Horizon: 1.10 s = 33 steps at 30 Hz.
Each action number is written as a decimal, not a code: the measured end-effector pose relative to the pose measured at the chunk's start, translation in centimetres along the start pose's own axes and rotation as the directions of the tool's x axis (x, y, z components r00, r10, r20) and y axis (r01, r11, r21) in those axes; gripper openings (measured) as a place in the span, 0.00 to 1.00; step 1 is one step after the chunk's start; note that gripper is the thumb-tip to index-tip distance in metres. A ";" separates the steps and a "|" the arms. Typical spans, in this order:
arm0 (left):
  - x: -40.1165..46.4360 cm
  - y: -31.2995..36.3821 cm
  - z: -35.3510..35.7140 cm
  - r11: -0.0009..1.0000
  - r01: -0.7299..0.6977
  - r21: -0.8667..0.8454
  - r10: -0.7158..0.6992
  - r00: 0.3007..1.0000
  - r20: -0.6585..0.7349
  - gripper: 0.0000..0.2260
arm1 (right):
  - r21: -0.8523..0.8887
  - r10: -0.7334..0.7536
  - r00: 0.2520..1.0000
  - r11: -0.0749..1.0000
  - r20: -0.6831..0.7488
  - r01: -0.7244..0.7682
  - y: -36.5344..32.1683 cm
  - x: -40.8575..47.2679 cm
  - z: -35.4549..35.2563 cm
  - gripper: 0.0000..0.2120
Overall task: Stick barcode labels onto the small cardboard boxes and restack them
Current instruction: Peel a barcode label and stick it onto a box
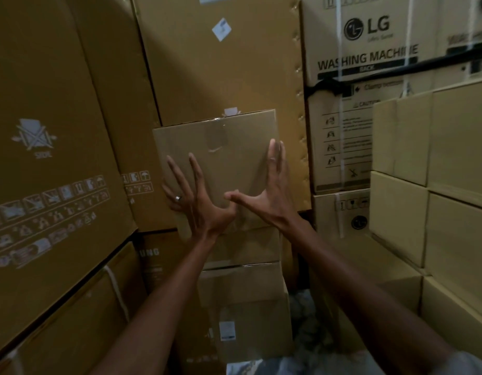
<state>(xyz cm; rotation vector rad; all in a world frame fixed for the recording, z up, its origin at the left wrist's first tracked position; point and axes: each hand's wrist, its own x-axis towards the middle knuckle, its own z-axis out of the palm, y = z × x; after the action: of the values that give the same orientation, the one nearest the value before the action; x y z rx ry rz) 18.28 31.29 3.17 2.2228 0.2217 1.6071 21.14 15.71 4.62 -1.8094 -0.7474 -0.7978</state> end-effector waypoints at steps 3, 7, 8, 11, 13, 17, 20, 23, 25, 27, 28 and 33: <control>-0.6 1.9 -0.6 0.998 -0.044 0.035 0.046 0.998 -0.041 0.57 | -0.045 -0.016 1.000 0.999 -0.026 0.015 -0.6 -0.6 -2.0 0.71; -2.0 4.9 -1.5 0.997 -0.063 0.053 0.067 0.995 -0.069 0.49 | -0.121 -0.004 0.997 0.993 -0.073 -0.005 -1.7 -1.8 -5.0 0.70; -2.4 5.8 -1.7 0.996 -0.065 0.060 0.069 0.995 -0.077 0.46 | -0.131 0.001 0.996 0.991 -0.084 -0.012 -1.9 -2.1 -5.8 0.69; -3.7 8.9 -2.2 0.993 -0.073 0.090 0.082 0.991 -0.104 0.41 | -0.123 0.023 0.992 0.992 -0.121 -0.038 -2.1 -3.4 -8.7 0.68; -4.7 11.3 -2.5 0.988 -0.095 0.125 0.111 0.986 -0.128 0.38 | -0.130 0.051 0.988 0.989 -0.149 -0.071 -2.0 -4.5 -10.9 0.69; -7.7 17.3 -3.3 0.971 -0.130 0.200 0.159 0.978 -0.138 0.36 | -0.177 0.098 0.968 0.974 -0.230 -0.141 -1.8 -6.6 -15.8 0.69; -10.6 21.4 -3.7 0.963 -0.124 0.238 0.157 0.979 -0.128 0.35 | -0.214 0.095 0.954 0.964 -0.283 -0.160 -1.4 -8.6 -19.5 0.68; -13.4 24.8 -3.9 0.963 -0.084 0.257 0.117 0.986 -0.115 0.35 | -0.259 0.091 0.949 0.950 -0.300 -0.173 -0.4 -10.8 -23.0 0.66; -15.3 26.8 -4.0 0.959 -0.065 0.276 0.087 0.994 -0.068 0.37 | -0.299 0.114 0.949 0.932 -0.294 -0.204 0.2 -12.0 -25.0 0.64; -17.2 28.1 -4.0 0.959 -0.052 0.278 0.052 0.999 0.009 0.37 | -0.328 0.150 0.950 0.914 -0.276 -0.239 0.8 -13.1 -26.5 0.63; -18.0 28.4 -4.0 0.962 -0.036 0.271 0.025 0.999 0.043 0.36 | -0.339 0.171 0.950 0.905 -0.263 -0.257 1.2 -13.8 -26.9 0.62; -24.4 28.9 -3.7 0.948 0.065 0.311 -0.126 0.976 0.179 0.33 | -0.364 0.304 0.949 0.877 -0.086 -0.314 3.2 -18.6 -28.2 0.61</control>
<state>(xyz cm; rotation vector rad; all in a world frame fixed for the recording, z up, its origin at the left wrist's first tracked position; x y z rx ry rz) 3.96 -2.76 -5.74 2.5382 0.5453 1.3650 7.28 -14.18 -3.33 -2.1854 -0.2801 -0.7834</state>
